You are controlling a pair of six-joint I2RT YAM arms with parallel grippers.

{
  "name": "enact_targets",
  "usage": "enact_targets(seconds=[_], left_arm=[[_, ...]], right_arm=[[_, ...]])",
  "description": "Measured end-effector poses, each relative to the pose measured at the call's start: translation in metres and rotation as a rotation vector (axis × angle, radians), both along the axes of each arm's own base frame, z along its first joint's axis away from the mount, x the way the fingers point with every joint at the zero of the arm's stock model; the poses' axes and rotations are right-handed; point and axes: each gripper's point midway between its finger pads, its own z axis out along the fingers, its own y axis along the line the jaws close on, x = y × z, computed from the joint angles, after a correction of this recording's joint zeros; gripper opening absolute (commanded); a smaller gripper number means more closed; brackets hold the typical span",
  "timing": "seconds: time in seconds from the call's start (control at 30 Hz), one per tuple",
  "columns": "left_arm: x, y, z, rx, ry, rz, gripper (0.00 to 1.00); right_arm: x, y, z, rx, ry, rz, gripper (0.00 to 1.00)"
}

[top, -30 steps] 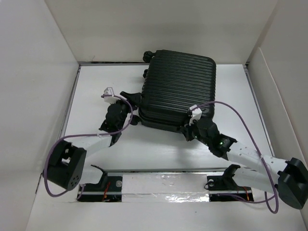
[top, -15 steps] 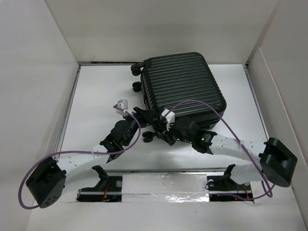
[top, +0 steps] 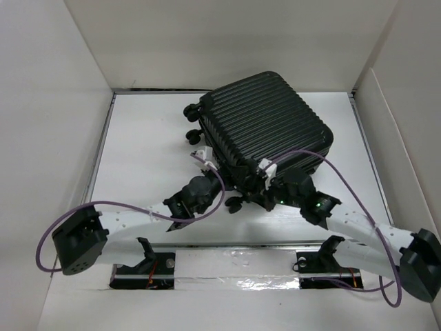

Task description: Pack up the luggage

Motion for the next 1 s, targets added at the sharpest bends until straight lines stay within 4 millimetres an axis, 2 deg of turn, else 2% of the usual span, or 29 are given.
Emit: enact_targets(seconds=[0.27, 0.4, 0.53, 0.67, 0.8, 1.0], left_arm=[[-0.002, -0.076, 0.005, -0.008, -0.023, -0.112, 0.00], [0.001, -0.118, 0.009, -0.039, -0.040, -0.165, 0.00], [0.012, -0.148, 0.011, -0.043, -0.061, -0.177, 0.00], [0.029, -0.166, 0.014, -0.059, -0.066, -0.175, 0.00], [0.039, -0.170, 0.015, -0.072, -0.067, -0.162, 0.00], [0.047, -0.167, 0.020, -0.106, -0.067, -0.139, 0.00]], right_arm=[[0.037, -0.083, -0.004, -0.010, 0.107, -0.269, 0.00], [0.046, -0.108, -0.003, 0.032, 0.153, -0.397, 0.00], [0.057, -0.121, -0.006, 0.128, 0.150, -0.541, 0.00], [0.074, -0.122, -0.005, 0.258, 0.093, -0.660, 0.00], [0.089, -0.118, -0.002, 0.379, 0.069, -0.726, 0.00], [0.102, -0.105, 0.003, 0.499, 0.077, -0.719, 0.00]])
